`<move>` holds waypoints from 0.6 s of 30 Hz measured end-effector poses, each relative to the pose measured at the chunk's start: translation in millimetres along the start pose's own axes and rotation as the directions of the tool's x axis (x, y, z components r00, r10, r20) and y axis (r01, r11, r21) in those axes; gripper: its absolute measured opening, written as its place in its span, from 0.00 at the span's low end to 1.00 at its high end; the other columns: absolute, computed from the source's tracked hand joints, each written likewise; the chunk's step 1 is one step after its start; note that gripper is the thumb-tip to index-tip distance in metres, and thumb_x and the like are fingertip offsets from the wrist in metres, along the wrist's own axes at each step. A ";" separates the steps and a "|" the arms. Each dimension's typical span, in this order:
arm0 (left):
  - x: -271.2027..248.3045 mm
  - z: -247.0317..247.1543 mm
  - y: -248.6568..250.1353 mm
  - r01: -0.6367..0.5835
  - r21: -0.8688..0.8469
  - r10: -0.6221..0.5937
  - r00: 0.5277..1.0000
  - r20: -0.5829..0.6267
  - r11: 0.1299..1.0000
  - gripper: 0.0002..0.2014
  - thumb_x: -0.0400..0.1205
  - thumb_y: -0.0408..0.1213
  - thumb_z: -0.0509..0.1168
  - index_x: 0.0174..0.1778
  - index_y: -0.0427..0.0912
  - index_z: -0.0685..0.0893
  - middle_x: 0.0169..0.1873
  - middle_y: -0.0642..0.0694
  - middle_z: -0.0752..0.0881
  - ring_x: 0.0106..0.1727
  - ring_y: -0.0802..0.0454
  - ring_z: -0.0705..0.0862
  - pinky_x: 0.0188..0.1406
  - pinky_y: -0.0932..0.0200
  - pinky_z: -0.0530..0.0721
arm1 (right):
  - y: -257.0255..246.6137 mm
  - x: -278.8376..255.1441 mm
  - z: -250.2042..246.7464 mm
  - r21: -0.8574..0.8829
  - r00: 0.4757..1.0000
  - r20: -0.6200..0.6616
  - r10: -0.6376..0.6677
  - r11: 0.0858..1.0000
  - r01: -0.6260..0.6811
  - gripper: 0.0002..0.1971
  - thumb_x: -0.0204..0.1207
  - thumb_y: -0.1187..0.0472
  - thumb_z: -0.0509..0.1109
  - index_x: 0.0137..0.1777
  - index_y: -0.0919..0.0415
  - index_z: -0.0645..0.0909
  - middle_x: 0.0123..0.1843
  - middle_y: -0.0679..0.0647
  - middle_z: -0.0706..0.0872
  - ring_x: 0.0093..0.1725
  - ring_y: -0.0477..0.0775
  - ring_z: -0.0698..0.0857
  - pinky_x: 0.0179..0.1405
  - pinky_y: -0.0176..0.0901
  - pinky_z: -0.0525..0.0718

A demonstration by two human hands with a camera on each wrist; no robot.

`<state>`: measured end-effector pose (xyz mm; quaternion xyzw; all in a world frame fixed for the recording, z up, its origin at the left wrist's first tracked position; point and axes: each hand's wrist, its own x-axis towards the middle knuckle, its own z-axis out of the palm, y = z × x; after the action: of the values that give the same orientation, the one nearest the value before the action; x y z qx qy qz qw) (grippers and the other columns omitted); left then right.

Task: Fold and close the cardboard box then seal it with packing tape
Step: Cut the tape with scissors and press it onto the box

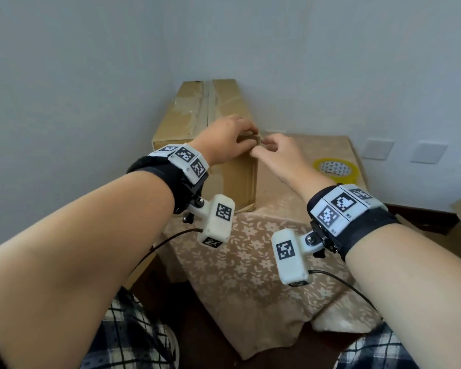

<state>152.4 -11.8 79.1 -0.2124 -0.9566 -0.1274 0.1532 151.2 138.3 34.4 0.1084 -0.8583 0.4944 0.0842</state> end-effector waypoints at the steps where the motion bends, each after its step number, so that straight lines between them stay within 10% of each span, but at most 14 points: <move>1: 2.1 0.4 -0.9 -0.004 -0.016 0.004 1.000 -0.007 1.000 0.15 0.82 0.40 0.64 0.63 0.41 0.83 0.56 0.41 0.82 0.58 0.46 0.79 0.54 0.60 0.72 | -1.1 -1.2 0.3 0.034 0.999 -0.006 0.035 0.999 -0.035 0.26 0.69 0.42 0.70 0.61 0.59 0.80 0.57 0.53 0.85 0.56 0.54 0.84 0.59 0.54 0.82; 8: 2.2 4.3 -9.7 -0.008 -0.061 0.006 0.999 -0.040 0.998 0.13 0.82 0.40 0.64 0.61 0.44 0.84 0.55 0.44 0.82 0.56 0.48 0.79 0.53 0.59 0.74 | -0.1 -6.1 -4.0 0.207 0.990 0.073 0.124 0.969 -0.136 0.17 0.77 0.63 0.73 0.53 0.81 0.82 0.47 0.73 0.88 0.38 0.59 0.87 0.44 0.49 0.89; 18: -0.9 7.2 -13.3 -0.024 -0.056 0.020 0.998 -0.065 0.998 0.14 0.81 0.42 0.66 0.62 0.46 0.83 0.54 0.45 0.82 0.55 0.49 0.80 0.49 0.61 0.73 | 10.8 -19.4 -4.5 0.281 0.983 0.026 0.180 0.943 -0.180 0.18 0.84 0.49 0.61 0.49 0.65 0.82 0.39 0.61 0.89 0.35 0.56 0.90 0.35 0.42 0.90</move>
<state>145.5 -21.5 69.8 -0.2229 -0.9448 -0.1596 0.1792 167.1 149.4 22.8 0.0405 -0.7853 0.6174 0.0224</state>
